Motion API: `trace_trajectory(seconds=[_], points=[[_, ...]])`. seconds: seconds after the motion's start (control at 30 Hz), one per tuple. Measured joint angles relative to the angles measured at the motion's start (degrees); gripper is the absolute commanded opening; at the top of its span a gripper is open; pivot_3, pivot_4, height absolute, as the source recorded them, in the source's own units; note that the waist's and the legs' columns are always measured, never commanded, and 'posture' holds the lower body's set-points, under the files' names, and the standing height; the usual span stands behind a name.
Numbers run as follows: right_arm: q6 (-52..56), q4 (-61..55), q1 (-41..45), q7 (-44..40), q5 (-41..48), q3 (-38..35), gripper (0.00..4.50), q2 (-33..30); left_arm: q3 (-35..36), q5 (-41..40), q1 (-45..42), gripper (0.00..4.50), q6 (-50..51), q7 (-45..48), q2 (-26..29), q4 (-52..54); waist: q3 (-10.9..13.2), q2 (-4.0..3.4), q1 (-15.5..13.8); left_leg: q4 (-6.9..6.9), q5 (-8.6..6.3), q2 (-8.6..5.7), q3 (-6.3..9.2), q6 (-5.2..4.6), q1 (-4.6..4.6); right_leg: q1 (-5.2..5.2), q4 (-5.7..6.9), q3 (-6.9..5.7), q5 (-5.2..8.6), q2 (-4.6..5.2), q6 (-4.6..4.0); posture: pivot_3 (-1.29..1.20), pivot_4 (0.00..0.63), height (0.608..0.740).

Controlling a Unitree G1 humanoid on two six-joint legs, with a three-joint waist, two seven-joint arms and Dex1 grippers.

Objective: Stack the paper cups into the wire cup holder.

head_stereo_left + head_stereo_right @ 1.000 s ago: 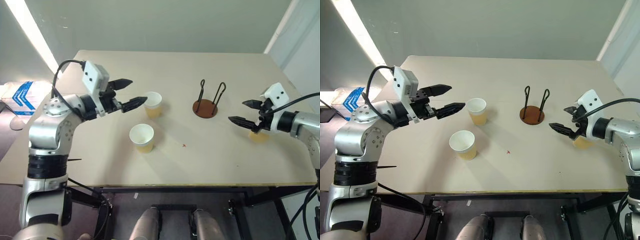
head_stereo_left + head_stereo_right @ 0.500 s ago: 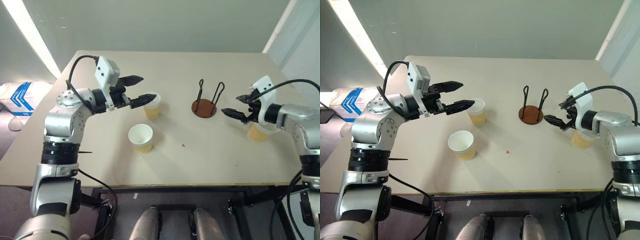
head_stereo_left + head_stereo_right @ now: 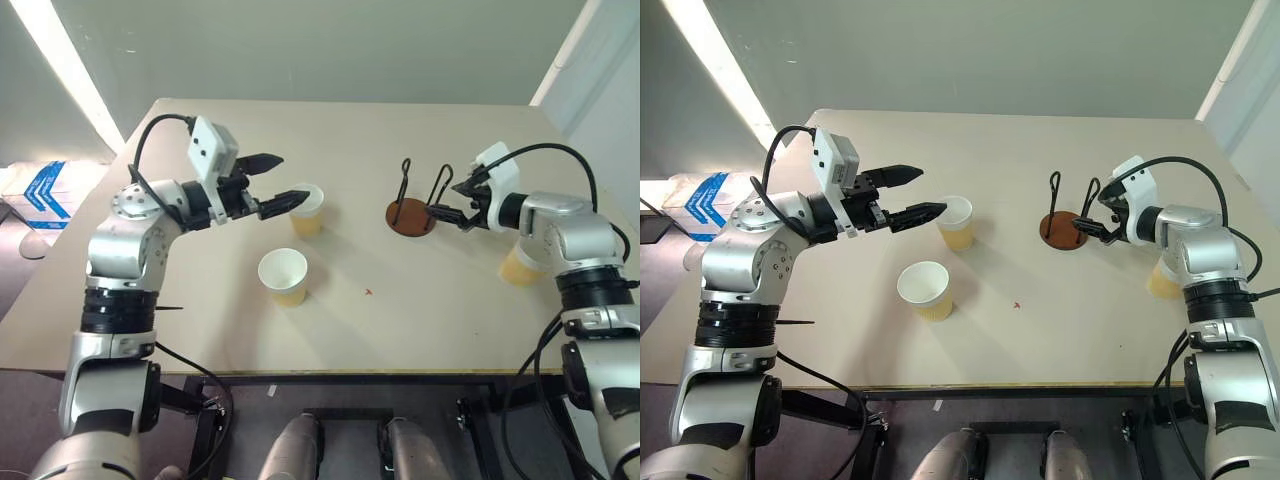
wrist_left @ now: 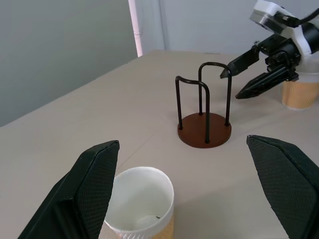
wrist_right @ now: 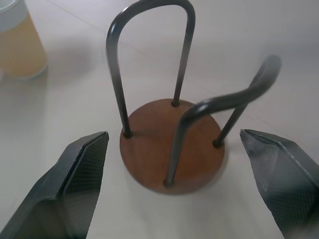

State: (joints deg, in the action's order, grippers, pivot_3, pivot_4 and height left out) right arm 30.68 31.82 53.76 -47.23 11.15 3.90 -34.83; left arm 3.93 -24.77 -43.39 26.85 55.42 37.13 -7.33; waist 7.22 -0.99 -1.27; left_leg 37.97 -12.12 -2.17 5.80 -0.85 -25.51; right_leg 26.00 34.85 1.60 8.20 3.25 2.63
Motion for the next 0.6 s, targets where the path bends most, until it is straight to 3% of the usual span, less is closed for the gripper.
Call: trace_trajectory(seconds=[0.1, 0.2, 0.53, 0.57, 0.6], points=[[-1.3, 2.5, 1.5, 0.1, -0.3, 0.0, 4.46, 1.7, 0.1, -0.1, 0.0, 4.50, 0.4, -0.6, 0.0, 0.9, 0.0, 0.00, 0.0, 0.00, -0.04, 0.00, 0.01, 0.04, 0.01, 0.00, 0.03, -0.01, 0.01, 0.00, -0.02, 0.00, 0.150, 0.740], [-2.1, 4.6, 2.2, 0.5, -0.5, -0.4, 3.89, 2.6, 0.3, -0.1, 0.3, 4.50, 0.8, -0.8, 0.1, 1.0, 0.0, 0.00, 0.0, 0.00, -0.06, 0.00, 0.02, 0.07, 0.00, 0.00, 0.02, -0.02, 0.02, 0.00, -0.03, 0.00, 0.150, 0.740], [-2.2, 5.1, 2.4, 0.2, -1.1, -1.0, 0.33, 2.4, 0.7, -0.4, 1.0, 4.50, 1.1, 0.7, 3.0, 1.5, 0.0, -0.01, 0.0, -0.01, -0.16, 0.01, 0.06, 0.27, 0.01, 0.05, 0.07, -0.02, 0.04, -0.02, -0.07, 0.00, 0.150, 0.740], [-1.7, 4.3, 2.3, -0.2, -1.0, -1.1, 0.02, 2.4, 0.7, -0.4, 1.0, 4.50, 1.1, 0.9, 3.2, 1.3, 0.0, -0.01, 0.0, -0.01, -0.17, 0.01, 0.06, 0.27, 0.01, 0.04, 0.08, -0.02, 0.07, -0.02, -0.12, 0.00, 0.150, 0.740], [-1.3, 3.4, 2.3, -0.4, -1.0, -1.2, 0.02, 2.3, 0.7, -0.4, 1.0, 4.50, 1.1, 1.0, 3.3, 1.1, 0.0, -0.01, 0.0, -0.01, -0.16, 0.01, 0.06, 0.27, 0.01, 0.04, 0.07, -0.02, 0.09, -0.02, -0.16, 0.00, 0.150, 0.740]])
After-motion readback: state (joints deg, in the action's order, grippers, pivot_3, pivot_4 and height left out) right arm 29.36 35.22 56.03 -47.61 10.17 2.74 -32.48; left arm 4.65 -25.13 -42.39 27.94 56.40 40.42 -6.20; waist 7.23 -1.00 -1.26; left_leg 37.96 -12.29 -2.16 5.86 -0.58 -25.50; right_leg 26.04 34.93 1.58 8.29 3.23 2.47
